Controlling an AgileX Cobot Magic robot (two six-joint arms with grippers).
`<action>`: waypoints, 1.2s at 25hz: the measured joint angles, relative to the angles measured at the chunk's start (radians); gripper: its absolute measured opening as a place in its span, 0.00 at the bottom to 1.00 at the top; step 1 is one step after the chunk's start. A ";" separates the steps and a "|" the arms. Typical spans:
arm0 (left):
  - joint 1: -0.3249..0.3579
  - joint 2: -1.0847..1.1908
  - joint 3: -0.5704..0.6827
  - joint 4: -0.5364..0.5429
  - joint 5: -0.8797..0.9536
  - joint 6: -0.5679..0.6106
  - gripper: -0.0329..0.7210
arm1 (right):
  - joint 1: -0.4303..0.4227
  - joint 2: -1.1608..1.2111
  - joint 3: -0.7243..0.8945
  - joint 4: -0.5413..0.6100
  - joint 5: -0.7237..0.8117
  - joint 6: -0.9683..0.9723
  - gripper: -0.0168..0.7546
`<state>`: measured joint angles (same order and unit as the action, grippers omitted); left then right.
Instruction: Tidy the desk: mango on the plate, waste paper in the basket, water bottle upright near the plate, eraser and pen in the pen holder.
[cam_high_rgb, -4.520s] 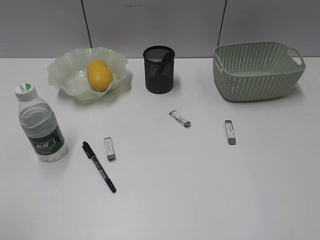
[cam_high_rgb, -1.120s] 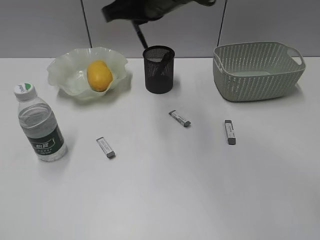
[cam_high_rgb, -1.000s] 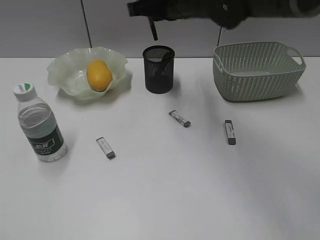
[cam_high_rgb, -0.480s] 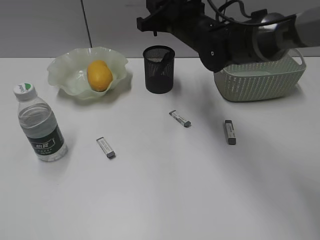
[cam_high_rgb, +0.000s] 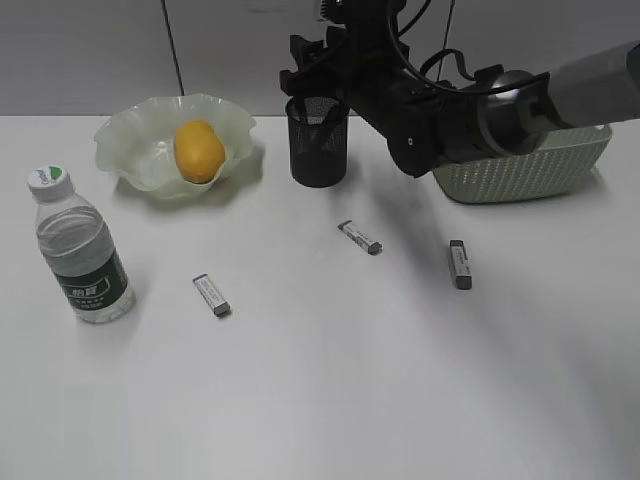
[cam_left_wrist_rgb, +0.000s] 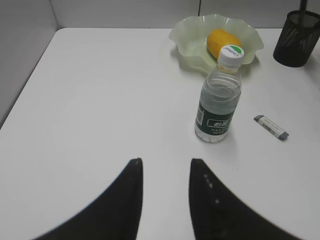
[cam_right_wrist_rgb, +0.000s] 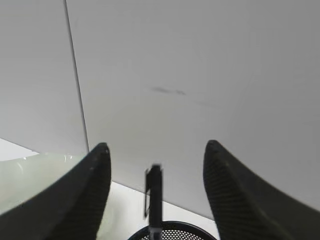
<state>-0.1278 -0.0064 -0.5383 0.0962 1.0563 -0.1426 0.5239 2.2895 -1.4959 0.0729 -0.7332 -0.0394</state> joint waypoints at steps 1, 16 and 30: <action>0.000 0.000 0.000 0.000 0.000 0.000 0.36 | 0.000 0.000 0.000 0.000 -0.001 0.000 0.64; 0.000 0.000 0.000 0.000 0.000 0.000 0.36 | -0.002 -0.645 0.120 -0.052 1.462 0.000 0.63; 0.000 0.000 0.000 -0.001 0.000 0.000 0.36 | -0.002 -1.716 0.898 -0.151 1.761 0.141 0.60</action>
<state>-0.1278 -0.0064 -0.5383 0.0953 1.0563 -0.1426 0.5217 0.5736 -0.5983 -0.0780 1.0282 0.1020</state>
